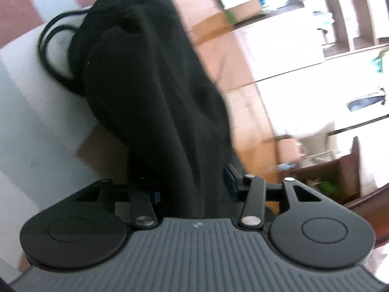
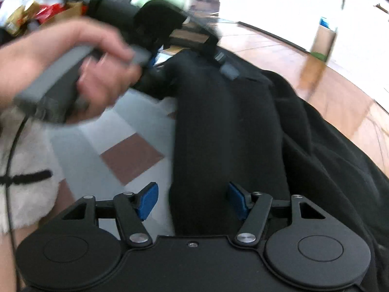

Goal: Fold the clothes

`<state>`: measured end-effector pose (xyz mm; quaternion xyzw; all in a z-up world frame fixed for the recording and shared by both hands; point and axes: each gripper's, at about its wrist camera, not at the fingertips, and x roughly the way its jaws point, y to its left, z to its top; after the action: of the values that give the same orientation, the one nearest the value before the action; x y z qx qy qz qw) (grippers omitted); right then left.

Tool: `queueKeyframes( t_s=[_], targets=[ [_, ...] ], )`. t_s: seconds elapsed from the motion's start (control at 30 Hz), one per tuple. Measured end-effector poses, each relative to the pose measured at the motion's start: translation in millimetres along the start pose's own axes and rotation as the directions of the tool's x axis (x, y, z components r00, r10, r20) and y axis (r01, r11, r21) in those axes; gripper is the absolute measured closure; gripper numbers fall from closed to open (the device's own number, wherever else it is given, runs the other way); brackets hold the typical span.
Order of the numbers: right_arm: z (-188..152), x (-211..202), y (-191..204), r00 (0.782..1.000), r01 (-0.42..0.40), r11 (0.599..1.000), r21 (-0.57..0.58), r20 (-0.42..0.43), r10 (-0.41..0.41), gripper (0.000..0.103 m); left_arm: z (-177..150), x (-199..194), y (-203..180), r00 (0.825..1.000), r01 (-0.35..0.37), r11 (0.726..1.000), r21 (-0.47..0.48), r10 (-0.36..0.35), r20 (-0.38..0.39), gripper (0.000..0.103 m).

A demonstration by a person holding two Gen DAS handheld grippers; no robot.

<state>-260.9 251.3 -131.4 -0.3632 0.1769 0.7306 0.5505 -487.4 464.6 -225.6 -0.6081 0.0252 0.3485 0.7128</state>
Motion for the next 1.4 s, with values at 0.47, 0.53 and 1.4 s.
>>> queueKeyframes(
  t_s=[0.47,0.53,1.4],
  targets=[
    [65,-3,-155,0.945,0.296,0.894,0.335,0.034,-0.326,0.083,8,-81,-82,0.895,-0.196,0.828,0.525,-0.068,0.441,0.034],
    [62,23,-190,0.938,0.339,0.868,0.363,-0.063,-0.340,0.079,15,-73,-65,0.922,-0.190,0.875,0.446,0.002,0.388,0.034],
    [-78,-50,-206,0.919,0.392,0.714,0.580,-0.216,-0.329,0.052,-23,9,-62,0.965,-0.174,0.849,0.499,0.047,0.256,0.040]
  ],
)
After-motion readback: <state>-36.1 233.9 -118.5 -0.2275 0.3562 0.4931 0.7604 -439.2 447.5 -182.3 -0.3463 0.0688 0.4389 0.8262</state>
